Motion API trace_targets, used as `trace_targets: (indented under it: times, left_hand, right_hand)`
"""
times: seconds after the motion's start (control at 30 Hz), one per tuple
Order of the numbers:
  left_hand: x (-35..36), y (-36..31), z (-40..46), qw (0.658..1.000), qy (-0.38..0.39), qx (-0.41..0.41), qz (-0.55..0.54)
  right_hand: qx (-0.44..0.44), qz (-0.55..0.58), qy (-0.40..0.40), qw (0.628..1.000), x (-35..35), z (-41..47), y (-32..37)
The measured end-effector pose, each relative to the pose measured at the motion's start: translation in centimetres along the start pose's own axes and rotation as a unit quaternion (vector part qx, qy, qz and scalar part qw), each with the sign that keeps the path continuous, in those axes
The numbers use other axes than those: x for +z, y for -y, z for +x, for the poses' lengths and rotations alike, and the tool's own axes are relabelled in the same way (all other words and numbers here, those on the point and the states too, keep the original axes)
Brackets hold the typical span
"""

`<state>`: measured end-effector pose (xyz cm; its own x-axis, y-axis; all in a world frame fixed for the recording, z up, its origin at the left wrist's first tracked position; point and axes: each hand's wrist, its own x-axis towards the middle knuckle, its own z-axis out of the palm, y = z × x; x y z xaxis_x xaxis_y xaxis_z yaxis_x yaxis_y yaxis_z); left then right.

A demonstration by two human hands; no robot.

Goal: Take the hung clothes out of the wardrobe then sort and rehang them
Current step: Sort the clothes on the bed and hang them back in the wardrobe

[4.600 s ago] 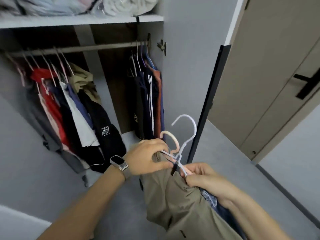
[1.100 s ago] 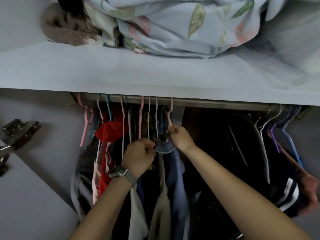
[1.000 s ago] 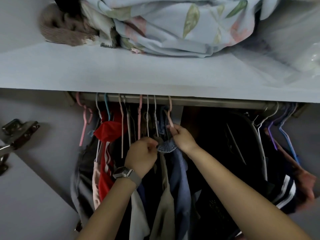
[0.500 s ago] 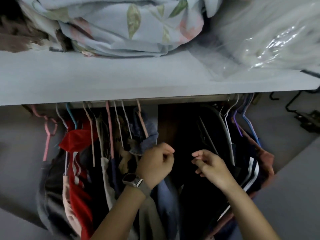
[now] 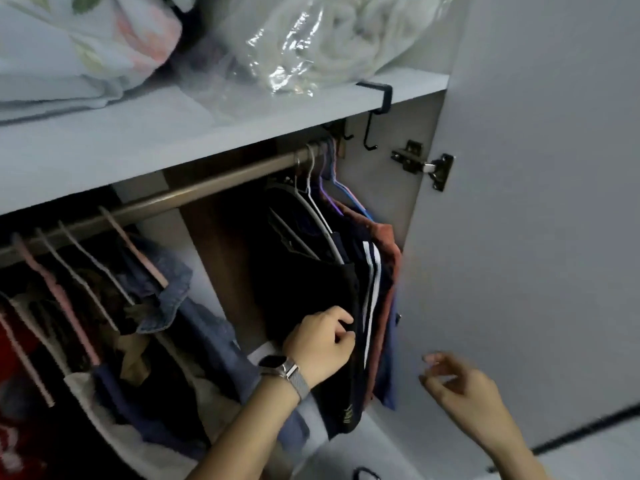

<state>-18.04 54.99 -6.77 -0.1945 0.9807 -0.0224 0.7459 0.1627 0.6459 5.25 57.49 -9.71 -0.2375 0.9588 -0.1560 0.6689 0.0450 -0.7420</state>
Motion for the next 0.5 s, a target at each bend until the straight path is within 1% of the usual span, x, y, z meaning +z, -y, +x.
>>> trace_targets:
  times: [0.13, 0.23, 0.33, 0.5]
  left_hand:
    - [4.7, -3.9, -1.6, 0.995, 0.075, 0.066, -0.007]
    - [8.6, -7.6, -2.9, 0.983, 0.140, 0.116, -0.005]
    - [12.6, -12.0, -4.5, 0.963, 0.202, 0.177, 0.004]
    - [19.3, -19.8, -9.0, 0.922, 0.279, 0.265, 0.040]
  right_hand:
    - [0.082, 0.043, -0.075, 0.993, -2.1, -5.7, -4.2]
    - [0.132, 0.069, -0.151, 0.977, -4.7, -10.5, -7.3]
    - [0.184, 0.084, -0.214, 0.956, -7.5, -15.6, -10.8]
    - [0.269, 0.114, -0.299, 0.908, -11.2, -24.4, -16.5]
